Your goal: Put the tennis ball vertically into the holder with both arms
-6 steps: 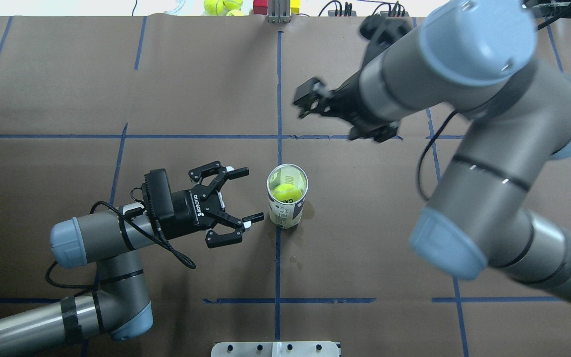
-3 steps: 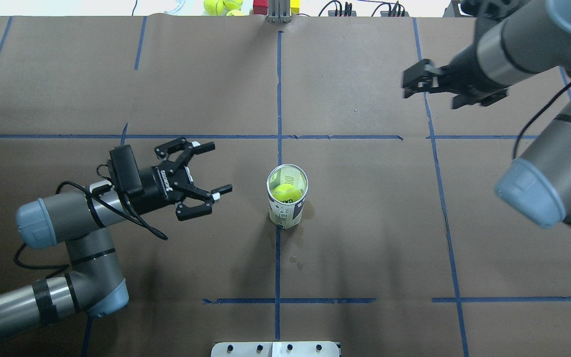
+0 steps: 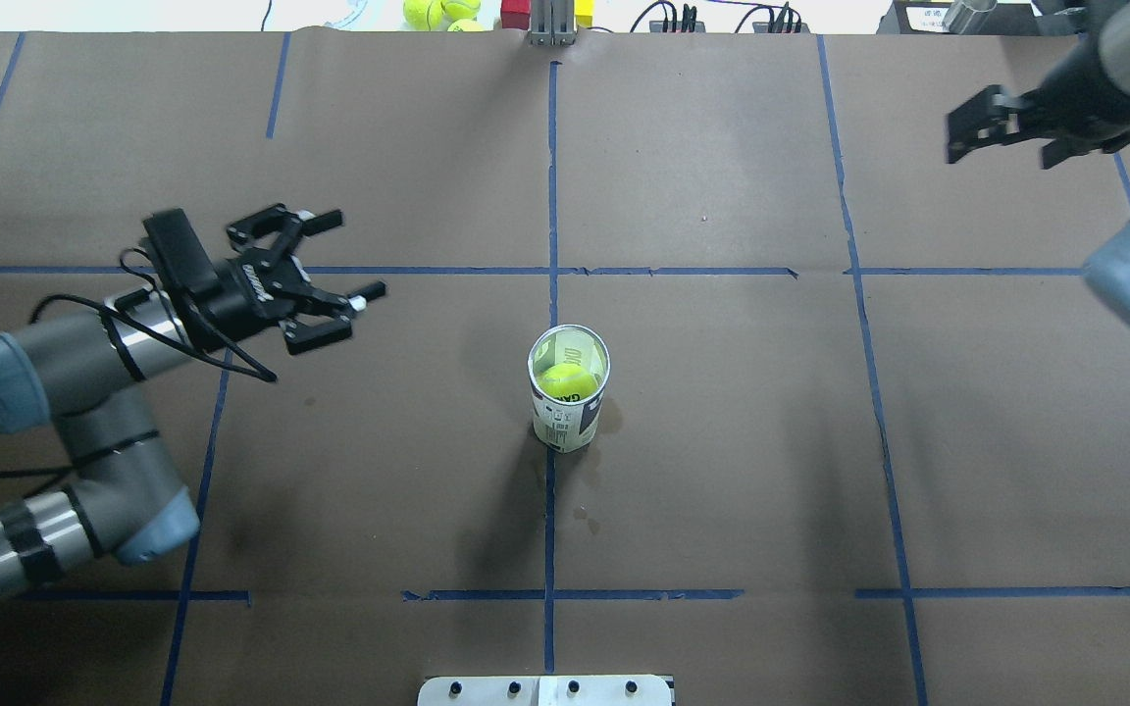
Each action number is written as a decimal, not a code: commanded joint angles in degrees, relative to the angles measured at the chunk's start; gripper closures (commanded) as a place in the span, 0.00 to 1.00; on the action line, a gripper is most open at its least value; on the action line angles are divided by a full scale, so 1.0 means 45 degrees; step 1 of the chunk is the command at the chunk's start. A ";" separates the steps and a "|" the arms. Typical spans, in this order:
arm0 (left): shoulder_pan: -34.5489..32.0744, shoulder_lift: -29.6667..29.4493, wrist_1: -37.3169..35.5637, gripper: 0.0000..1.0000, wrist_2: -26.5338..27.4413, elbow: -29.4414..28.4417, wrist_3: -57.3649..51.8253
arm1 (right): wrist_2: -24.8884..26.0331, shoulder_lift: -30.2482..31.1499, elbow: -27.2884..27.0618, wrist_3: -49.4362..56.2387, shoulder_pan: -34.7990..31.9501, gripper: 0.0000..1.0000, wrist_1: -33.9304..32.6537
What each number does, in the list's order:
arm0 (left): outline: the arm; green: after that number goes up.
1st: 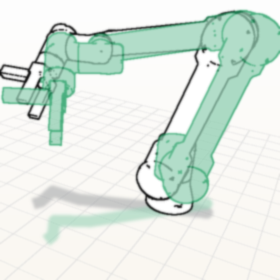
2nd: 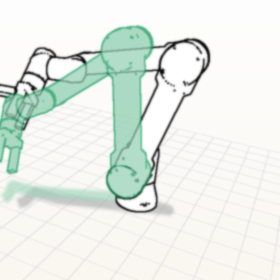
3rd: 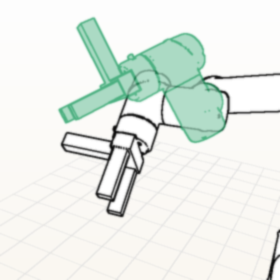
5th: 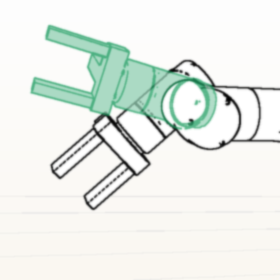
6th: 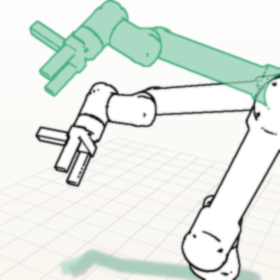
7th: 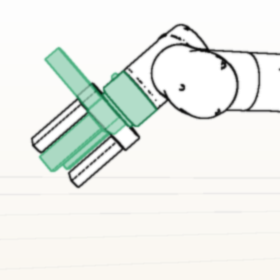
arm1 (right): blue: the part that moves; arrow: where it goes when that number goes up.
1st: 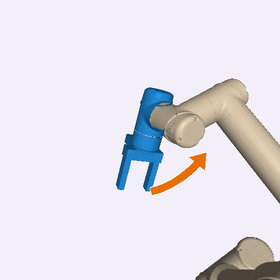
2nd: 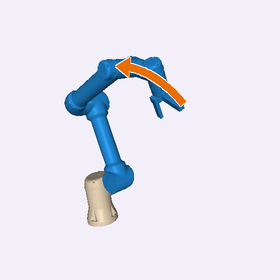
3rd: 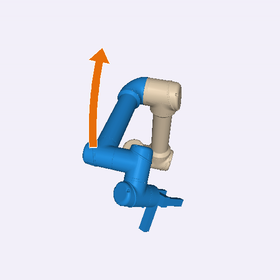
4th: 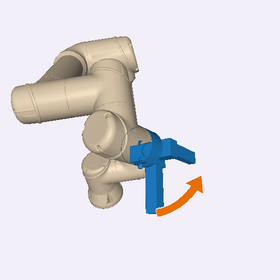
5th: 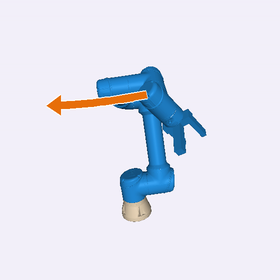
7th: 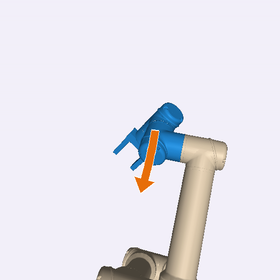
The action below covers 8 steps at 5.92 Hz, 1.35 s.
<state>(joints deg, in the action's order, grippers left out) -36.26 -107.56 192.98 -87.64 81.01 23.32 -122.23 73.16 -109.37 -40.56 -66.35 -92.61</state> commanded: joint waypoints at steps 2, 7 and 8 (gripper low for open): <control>-0.2655 0.1473 -0.3591 0.00 -0.0037 -0.0034 0.0110 | -0.1100 0.1974 0.1022 0.3988 -0.1912 0.00 0.0014; -0.8214 0.2812 -1.1811 0.00 -0.6411 0.0102 0.0599 | -0.2506 0.3957 0.2307 0.9025 -0.3320 0.00 0.0034; -0.9604 0.2673 -1.2778 0.00 -0.8860 0.0122 0.0482 | -0.2700 0.3937 0.2873 0.9342 -0.3341 0.00 0.0575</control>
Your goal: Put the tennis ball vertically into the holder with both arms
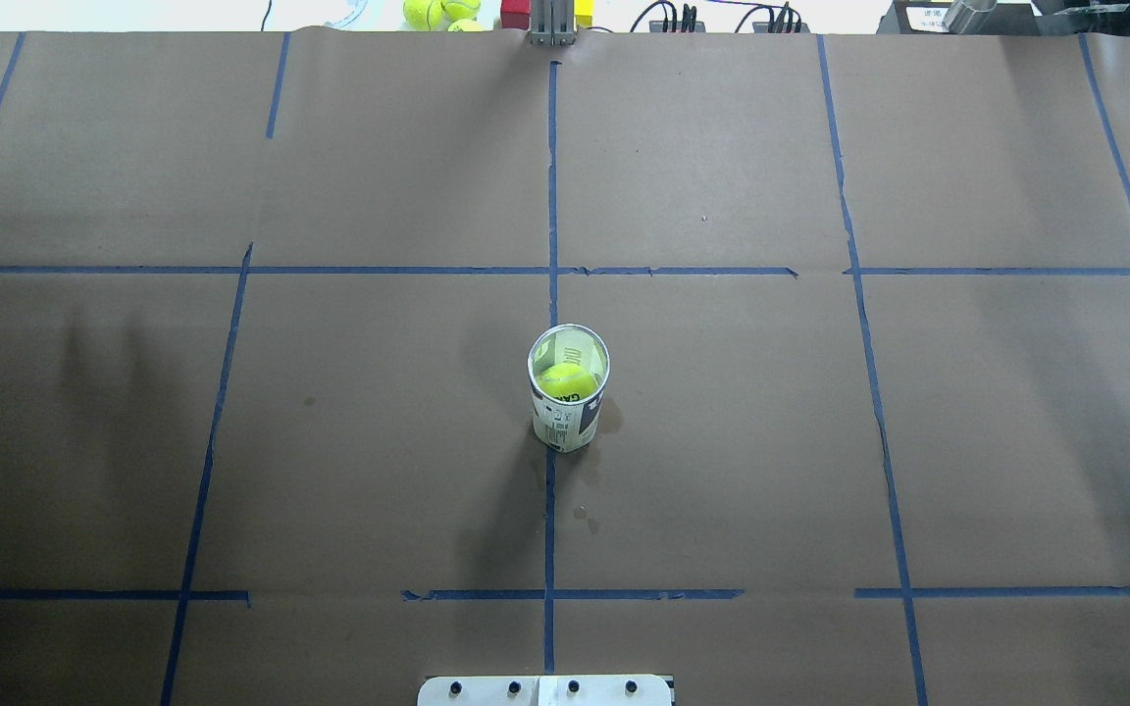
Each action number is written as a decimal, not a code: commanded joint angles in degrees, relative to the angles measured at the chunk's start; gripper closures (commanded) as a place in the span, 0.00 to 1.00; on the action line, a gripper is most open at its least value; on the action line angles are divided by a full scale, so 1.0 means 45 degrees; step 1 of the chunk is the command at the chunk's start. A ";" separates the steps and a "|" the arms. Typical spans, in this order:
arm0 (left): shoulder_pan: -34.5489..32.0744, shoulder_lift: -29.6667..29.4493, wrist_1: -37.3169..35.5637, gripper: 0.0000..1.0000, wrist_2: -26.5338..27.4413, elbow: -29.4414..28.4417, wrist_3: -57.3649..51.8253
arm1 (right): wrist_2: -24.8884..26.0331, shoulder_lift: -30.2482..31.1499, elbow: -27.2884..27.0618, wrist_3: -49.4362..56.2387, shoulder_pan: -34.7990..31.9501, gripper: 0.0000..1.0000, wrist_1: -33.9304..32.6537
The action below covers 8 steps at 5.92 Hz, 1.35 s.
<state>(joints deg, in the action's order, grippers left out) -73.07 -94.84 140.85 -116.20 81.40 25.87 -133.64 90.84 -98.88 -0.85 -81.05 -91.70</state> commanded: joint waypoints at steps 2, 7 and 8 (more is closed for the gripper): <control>-0.2608 0.0096 -0.2135 0.00 -0.5030 0.0462 -0.0706 | -0.0343 0.0611 0.1132 0.0423 -0.0328 0.00 0.2617; -0.2980 0.1866 -0.8208 0.00 -0.3318 0.4261 -0.3854 | -0.0342 0.0575 0.1347 0.0403 -0.0387 0.00 0.2643; -0.2981 0.2050 -0.8349 0.00 -0.3376 0.4583 -0.3912 | -0.0362 0.0555 0.1386 0.0403 -0.0387 0.00 0.2624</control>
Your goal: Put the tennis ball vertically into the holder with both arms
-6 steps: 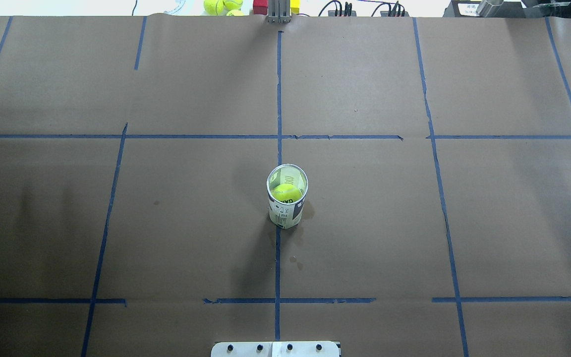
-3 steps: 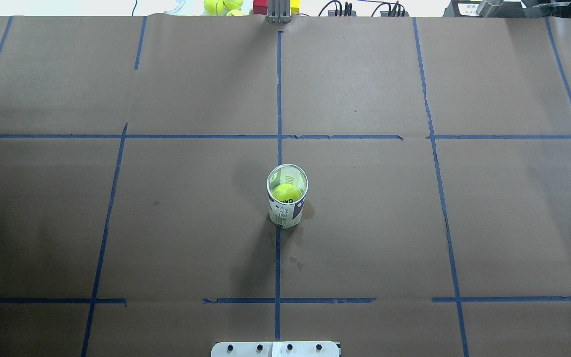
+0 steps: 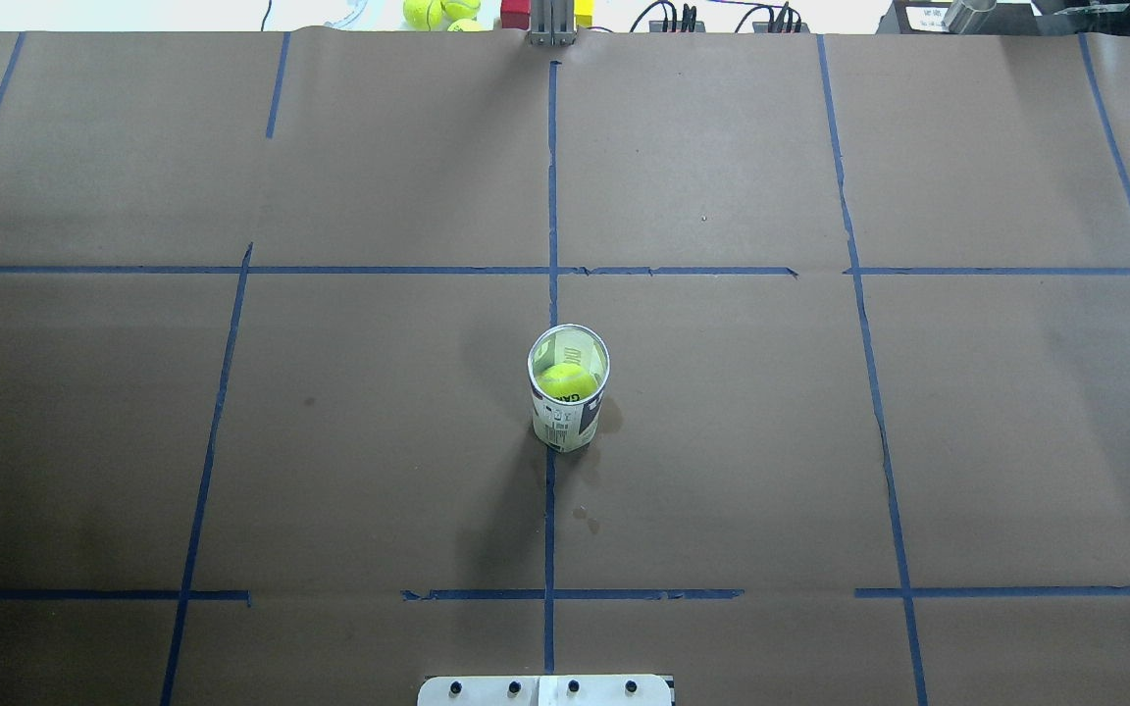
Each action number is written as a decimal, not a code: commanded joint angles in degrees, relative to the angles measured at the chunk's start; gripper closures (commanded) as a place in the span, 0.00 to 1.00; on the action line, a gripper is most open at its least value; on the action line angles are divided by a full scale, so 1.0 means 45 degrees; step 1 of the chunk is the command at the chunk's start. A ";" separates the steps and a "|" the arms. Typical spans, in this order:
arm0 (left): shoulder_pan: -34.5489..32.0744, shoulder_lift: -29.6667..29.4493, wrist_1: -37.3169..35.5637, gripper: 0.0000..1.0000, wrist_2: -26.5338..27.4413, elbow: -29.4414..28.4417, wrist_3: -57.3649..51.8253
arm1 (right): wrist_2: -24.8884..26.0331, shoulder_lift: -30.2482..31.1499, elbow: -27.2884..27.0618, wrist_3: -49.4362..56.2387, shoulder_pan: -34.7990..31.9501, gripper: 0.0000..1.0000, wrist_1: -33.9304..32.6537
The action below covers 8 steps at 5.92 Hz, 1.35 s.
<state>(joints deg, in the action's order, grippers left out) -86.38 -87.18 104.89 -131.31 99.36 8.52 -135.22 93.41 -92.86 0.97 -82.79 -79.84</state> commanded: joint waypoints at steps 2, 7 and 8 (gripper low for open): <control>-0.0023 0.1051 -0.1463 0.00 -0.0137 0.0576 -0.1091 | -0.0030 -0.0132 0.0382 0.0019 0.0018 0.00 0.0027; -0.0237 0.2182 -0.3641 0.00 -0.1505 0.1571 -0.0996 | -0.0049 0.0199 0.0188 0.0233 -0.0002 0.00 0.0065; -0.0237 0.2224 -0.3641 0.00 -0.1485 0.1552 -0.1053 | -0.0049 0.0354 0.0149 0.0215 -0.0002 0.00 0.0085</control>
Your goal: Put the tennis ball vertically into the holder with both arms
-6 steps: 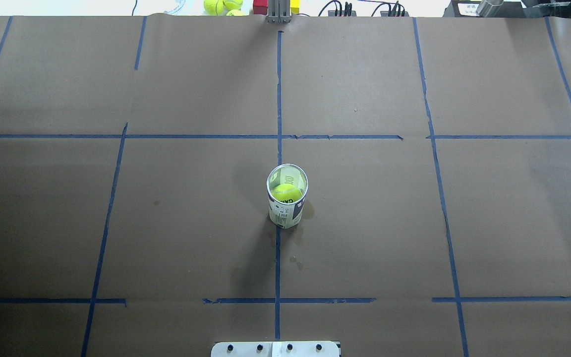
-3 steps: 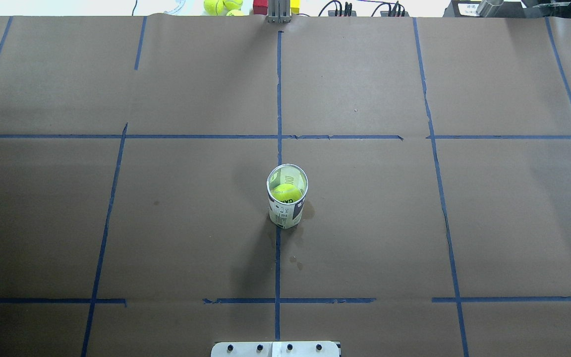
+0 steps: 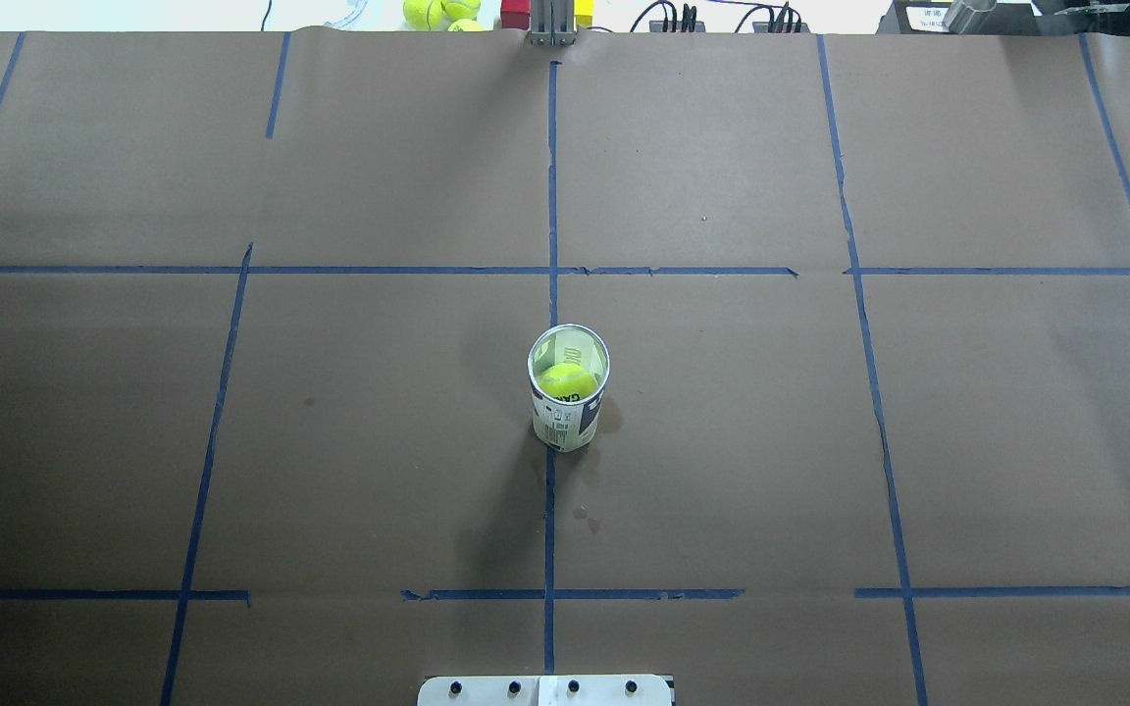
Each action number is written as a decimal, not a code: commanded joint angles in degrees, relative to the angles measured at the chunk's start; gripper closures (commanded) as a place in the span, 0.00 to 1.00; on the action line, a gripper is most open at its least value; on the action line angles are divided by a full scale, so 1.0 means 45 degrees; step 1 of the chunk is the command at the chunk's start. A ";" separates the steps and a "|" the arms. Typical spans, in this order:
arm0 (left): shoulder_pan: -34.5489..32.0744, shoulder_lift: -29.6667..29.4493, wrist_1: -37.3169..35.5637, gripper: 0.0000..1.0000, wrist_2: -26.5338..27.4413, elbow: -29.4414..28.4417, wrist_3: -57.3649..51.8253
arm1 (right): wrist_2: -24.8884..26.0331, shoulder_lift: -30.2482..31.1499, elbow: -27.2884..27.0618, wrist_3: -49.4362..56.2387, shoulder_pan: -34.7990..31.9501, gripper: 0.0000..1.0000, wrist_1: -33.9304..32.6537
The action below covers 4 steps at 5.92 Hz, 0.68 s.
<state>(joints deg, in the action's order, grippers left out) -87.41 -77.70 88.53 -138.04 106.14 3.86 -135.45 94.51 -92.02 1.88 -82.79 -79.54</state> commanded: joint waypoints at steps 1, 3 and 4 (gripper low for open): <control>0.0029 0.0099 0.0013 0.00 -0.0009 -0.0224 0.0021 | 0.0001 0.0034 -0.0175 -0.0045 0.0000 0.00 0.0173; 0.0029 0.0079 0.0033 0.00 -0.0009 -0.0381 -0.0017 | -0.0077 -0.0081 -0.0624 -0.0026 -0.0311 0.00 -0.0290; 0.0029 0.0059 0.0013 0.00 -0.0009 -0.0421 0.0002 | -0.0077 -0.0490 -0.0780 0.0070 -0.0506 0.00 -0.1435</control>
<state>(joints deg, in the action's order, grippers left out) -87.28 -77.35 88.63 -138.06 104.58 3.83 -135.76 93.80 -94.75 1.90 -84.22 -82.00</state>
